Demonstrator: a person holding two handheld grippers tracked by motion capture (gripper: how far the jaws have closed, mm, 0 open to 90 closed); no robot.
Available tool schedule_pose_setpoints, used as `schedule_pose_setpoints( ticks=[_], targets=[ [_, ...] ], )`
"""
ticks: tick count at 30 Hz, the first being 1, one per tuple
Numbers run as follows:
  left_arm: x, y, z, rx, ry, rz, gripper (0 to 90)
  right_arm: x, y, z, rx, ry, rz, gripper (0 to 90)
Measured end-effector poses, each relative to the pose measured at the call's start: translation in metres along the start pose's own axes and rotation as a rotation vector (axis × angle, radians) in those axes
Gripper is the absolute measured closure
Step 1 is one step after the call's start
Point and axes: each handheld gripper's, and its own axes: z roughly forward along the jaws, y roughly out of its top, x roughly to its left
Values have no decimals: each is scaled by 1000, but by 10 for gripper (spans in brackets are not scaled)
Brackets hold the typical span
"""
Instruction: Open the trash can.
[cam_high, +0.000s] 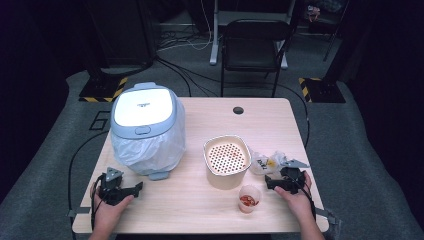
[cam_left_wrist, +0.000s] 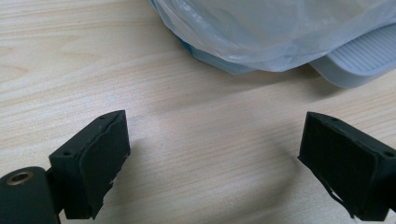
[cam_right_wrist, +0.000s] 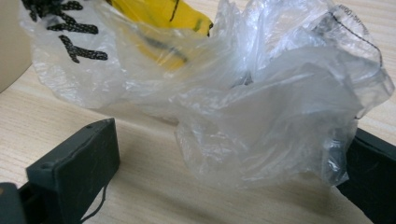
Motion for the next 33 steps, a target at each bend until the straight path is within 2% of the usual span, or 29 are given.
schedule_pose_setpoints(
  ticks=[2, 10, 13, 15, 17, 18, 20, 25, 26, 27, 29, 30, 31, 32, 33],
  targets=[
    [-3, 0, 1, 14, 17, 26, 85, 0, 0, 0, 0, 0, 1, 0],
    [-4, 0, 1, 13, 28, 20, 88, 0, 0, 0, 0, 0, 3, 0],
    [-7, -1, -2, -9, 49, -2, 171, 0, 0, 0, -1, -1, 2, 0],
    [-9, -1, -2, -12, 52, -5, 180, 0, 0, 0, 0, 0, 3, 0],
    [-13, 0, -5, 0, 33, 12, 260, 0, 0, 0, -1, -1, 2, 0],
    [-17, 2, -7, -18, 20, 1, 307, 0, 0, 0, -1, -1, 2, 0],
    [-22, 4, -11, -28, 0, -12, 308, 0, 0, 0, 0, -1, 2, 0],
    [-43, 14, -16, -42, -42, 18, 304, 0, 0, 0, 0, -1, 2, 0],
    [-48, 17, -17, -28, -60, 30, 303, 0, 0, 0, 0, 0, 2, 0],
    [-53, 18, -16, -33, -69, 16, 304, 0, 0, 0, 0, -1, 2, 0],
    [-61, 22, -13, -19, -66, 12, 306, 0, 0, 0, 0, -1, 2, 0],
    [-65, 23, -9, -12, -65, -5, 309, 0, 0, 0, 0, 0, 1, 0],
    [-68, 23, -7, -15, -65, -24, 310, 0, 0, 0, 0, -1, 2, 0],
    [-71, 24, -4, -19, -60, -25, 310, 0, 0, 0, -1, -1, 2, 0],
    [-75, 24, -2, -30, -41, -42, 318, 0, 0, 0, -1, -1, 2, 0]
  ],
)
